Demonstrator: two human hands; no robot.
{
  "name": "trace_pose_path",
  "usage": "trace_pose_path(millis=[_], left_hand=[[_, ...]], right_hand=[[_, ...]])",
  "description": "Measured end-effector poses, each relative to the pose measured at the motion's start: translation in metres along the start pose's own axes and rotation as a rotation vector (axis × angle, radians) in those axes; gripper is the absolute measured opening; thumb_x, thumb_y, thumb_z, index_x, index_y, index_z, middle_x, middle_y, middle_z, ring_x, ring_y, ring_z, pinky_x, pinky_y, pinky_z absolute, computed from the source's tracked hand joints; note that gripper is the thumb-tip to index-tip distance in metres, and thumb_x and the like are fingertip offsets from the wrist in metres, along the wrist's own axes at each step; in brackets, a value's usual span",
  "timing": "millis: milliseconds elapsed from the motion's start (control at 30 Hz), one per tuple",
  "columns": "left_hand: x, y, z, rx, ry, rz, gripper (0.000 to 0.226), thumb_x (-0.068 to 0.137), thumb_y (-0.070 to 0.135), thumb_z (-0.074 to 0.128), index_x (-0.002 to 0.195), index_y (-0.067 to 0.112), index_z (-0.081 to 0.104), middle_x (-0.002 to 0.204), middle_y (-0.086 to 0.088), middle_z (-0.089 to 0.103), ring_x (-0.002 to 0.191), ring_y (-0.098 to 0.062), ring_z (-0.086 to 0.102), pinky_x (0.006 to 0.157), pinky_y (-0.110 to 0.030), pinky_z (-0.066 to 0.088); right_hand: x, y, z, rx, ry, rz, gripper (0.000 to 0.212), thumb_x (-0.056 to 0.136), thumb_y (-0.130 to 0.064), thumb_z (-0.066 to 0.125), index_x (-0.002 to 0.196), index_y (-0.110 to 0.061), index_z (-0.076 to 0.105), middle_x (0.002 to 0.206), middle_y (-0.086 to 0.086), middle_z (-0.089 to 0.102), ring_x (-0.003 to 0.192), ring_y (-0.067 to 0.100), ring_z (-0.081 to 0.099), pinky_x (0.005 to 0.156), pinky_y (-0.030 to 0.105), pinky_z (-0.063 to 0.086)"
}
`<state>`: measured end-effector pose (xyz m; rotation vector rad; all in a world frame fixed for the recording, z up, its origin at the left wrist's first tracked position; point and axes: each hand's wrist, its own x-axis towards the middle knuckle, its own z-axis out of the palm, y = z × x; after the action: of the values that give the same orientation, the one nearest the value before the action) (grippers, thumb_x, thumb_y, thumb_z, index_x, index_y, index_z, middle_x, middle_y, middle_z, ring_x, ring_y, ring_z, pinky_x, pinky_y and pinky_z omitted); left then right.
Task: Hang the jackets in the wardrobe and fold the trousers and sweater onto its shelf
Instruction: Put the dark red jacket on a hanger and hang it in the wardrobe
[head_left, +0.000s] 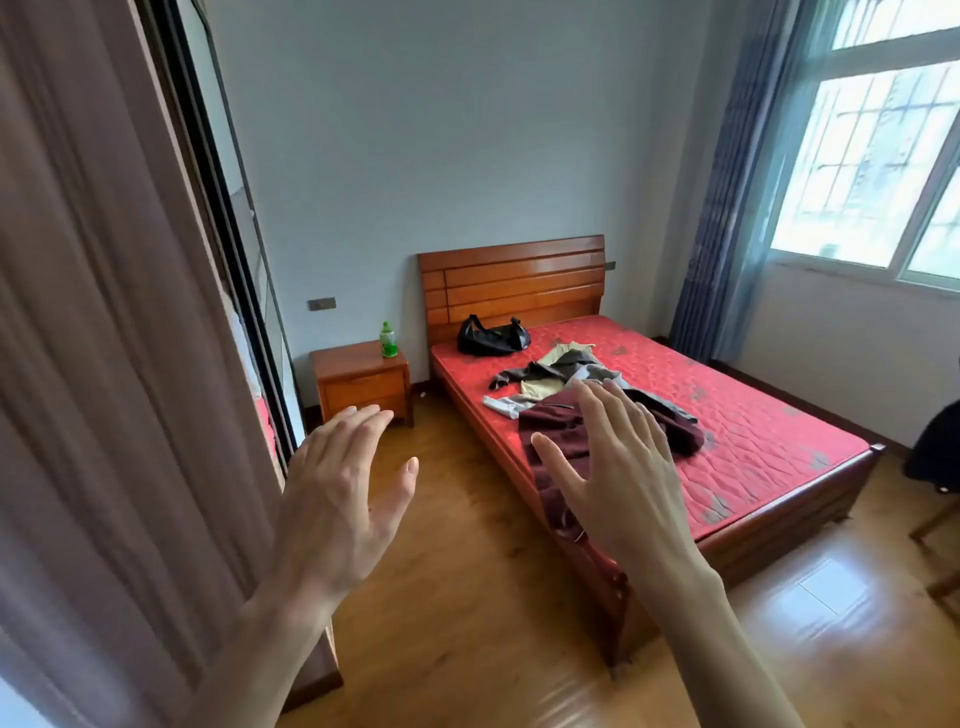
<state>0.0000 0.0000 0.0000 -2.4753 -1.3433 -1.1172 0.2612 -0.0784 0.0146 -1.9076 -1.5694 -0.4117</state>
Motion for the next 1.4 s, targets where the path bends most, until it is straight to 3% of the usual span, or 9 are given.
trace_pose_path(millis=[433,833,1167,1400], left_hand=[[0.133,-0.015,0.111,0.014,0.02,-0.039,0.058,0.103,0.054,0.044,0.148,0.018,0.053,0.15,0.0,0.054,0.146,-0.018,0.044,0.122,-0.041,0.035],[0.212,-0.028,0.177,0.016,0.004,-0.081,0.061,0.101,0.054,0.045,0.147,0.016,0.055,0.15,-0.004,0.056,0.145,-0.022,0.046,0.117,-0.051,0.042],[0.284,-0.075,0.249,0.004,0.009,-0.017,0.059,0.102,0.055,0.046,0.147,0.018,0.053,0.149,-0.002,0.056,0.144,-0.019,0.046,0.121,-0.042,0.038],[0.351,-0.121,0.308,-0.045,-0.02,-0.002,0.058,0.101,0.052,0.048,0.145,0.014,0.057,0.147,-0.004,0.059,0.143,-0.021,0.048,0.118,-0.047,0.042]], right_hand=[[0.141,0.068,0.09,0.007,-0.021,-0.041,0.077,0.101,-0.069,0.046,0.162,-0.022,0.033,0.166,-0.003,0.038,0.158,0.014,0.024,0.131,0.037,0.016],[0.221,0.11,0.145,0.021,-0.069,-0.05,0.076,0.102,-0.066,0.045,0.162,-0.021,0.033,0.168,-0.004,0.034,0.159,0.014,0.018,0.131,0.038,0.013],[0.292,0.127,0.211,-0.005,-0.041,-0.031,0.075,0.101,-0.067,0.041,0.16,-0.021,0.037,0.165,-0.003,0.039,0.157,0.015,0.024,0.131,0.038,0.015],[0.361,0.133,0.272,-0.015,-0.044,0.019,0.074,0.102,-0.064,0.049,0.161,-0.022,0.035,0.165,-0.005,0.038,0.155,0.013,0.029,0.13,0.04,0.02]])
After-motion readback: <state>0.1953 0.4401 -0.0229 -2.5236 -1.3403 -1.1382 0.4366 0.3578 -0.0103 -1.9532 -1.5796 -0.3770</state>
